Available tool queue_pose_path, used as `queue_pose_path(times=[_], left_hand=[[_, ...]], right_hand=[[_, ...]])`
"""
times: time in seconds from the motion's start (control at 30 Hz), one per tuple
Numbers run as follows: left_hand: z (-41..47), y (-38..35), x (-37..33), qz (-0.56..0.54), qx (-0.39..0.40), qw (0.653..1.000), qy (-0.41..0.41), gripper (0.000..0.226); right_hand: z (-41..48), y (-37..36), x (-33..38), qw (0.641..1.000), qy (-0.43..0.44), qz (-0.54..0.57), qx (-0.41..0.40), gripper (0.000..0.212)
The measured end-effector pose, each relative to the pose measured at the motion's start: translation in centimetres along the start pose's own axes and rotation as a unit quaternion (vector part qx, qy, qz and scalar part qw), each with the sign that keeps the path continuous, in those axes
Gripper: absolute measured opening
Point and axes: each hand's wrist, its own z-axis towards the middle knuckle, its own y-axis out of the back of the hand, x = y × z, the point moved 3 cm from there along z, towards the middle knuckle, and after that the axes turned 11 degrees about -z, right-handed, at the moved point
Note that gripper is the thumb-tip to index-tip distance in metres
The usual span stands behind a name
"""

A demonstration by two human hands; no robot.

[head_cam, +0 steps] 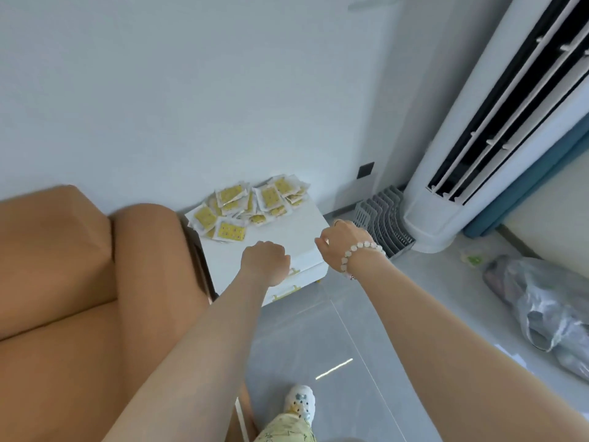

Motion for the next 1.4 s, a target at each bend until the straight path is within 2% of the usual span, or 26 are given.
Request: queue_pose_path(times=[0.1, 0.3, 0.43, 0.83, 0.93, 1.07, 1.17, 1.27, 1.4], left_hand=[[3.8, 0.9, 1.5, -0.019, -0.004, 0.999, 0.029, 0.039], [9.7, 1.8, 1.7, -0.030, 0.035, 0.998, 0.030, 0.043], [14.0, 2.0, 3.1, -0.042, 0.045, 0.997, 0.054, 0.043], [23.0, -1.3, 10.0, -0.140, 0.065, 0.958, 0.241, 0.040], [24.7, -2.0, 11.1, -0.157, 0.059, 0.949, 0.265, 0.040], [27.8, -3.8, 12.2, -0.193, 0.042, 0.936, 0.292, 0.036], [30.5, -6.6, 12.9, -0.235, 0.006, 0.919, 0.317, 0.031], [33.0, -9.2, 13.2, -0.286, -0.040, 0.892, 0.347, 0.028], [37.2, -10.1, 14.1, -0.371, -0.128, 0.838, 0.379, 0.019]], right_hand=[[4.0, 0.8, -1.6, 1.000, -0.007, 0.012, -0.001, 0.045], [10.3, 0.5, -3.9, 0.999, 0.000, 0.009, 0.039, 0.047], [16.5, 0.6, -4.1, 0.998, 0.034, 0.010, 0.055, 0.046], [34.5, -4.9, -3.8, 0.977, 0.148, -0.030, 0.152, 0.047], [37.8, -6.4, -3.1, 0.975, 0.146, -0.020, 0.166, 0.045], [41.2, -9.7, -3.2, 0.976, 0.123, -0.045, 0.173, 0.041], [44.4, -12.5, -4.0, 0.986, 0.069, -0.051, 0.146, 0.036], [48.4, -15.0, -4.1, 0.990, 0.006, -0.013, 0.138, 0.038], [54.1, -17.5, -2.0, 0.986, -0.082, 0.091, 0.113, 0.054]])
